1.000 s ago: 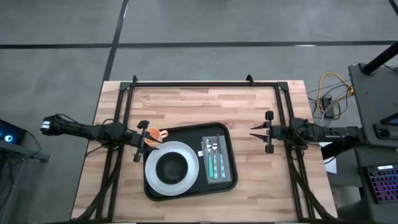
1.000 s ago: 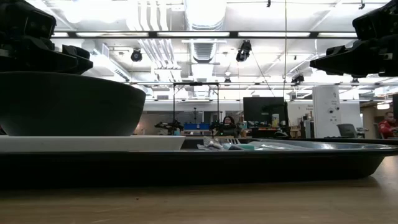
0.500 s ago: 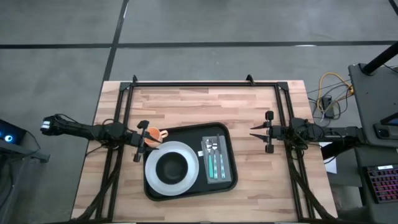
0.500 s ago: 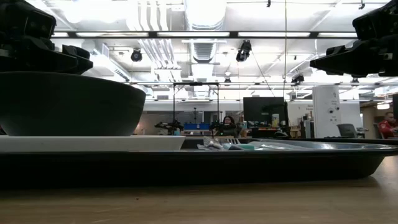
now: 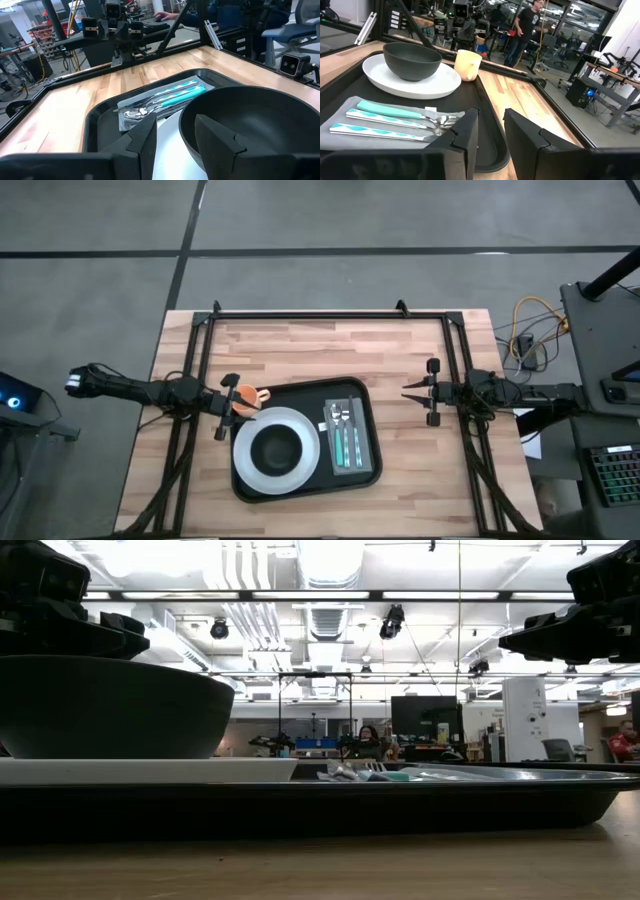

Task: Set up tray
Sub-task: Return to Home Position

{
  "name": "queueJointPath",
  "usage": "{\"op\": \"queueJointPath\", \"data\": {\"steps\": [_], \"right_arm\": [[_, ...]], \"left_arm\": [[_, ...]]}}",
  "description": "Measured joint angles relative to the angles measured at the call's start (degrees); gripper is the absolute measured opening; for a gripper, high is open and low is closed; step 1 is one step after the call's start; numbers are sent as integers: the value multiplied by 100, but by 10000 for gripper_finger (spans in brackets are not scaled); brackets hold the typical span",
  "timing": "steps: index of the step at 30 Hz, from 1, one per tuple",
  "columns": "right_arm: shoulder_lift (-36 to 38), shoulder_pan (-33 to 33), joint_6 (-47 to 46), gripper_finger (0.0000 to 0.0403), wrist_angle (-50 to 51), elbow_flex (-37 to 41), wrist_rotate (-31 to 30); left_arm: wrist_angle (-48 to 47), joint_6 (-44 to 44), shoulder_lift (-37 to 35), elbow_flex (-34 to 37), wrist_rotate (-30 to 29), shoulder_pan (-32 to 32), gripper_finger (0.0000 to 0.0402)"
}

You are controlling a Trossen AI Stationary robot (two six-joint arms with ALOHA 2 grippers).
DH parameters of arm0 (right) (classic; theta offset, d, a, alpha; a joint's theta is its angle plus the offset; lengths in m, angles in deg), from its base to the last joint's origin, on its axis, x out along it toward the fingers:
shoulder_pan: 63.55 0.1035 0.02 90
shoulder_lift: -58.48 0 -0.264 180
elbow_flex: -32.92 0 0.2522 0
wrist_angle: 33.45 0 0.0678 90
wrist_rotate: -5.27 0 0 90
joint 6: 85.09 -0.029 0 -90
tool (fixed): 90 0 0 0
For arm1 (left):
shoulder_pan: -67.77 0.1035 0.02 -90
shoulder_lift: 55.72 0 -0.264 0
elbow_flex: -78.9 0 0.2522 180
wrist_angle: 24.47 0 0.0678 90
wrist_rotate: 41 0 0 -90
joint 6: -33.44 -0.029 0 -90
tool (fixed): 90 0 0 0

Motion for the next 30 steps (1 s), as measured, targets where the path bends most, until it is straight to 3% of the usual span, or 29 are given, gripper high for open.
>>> {"op": "queueJointPath", "data": {"steps": [30], "right_arm": [[-7,2,0,83,-2,0,0]], "left_arm": [[1,0,0,0,0,0,116]]}}
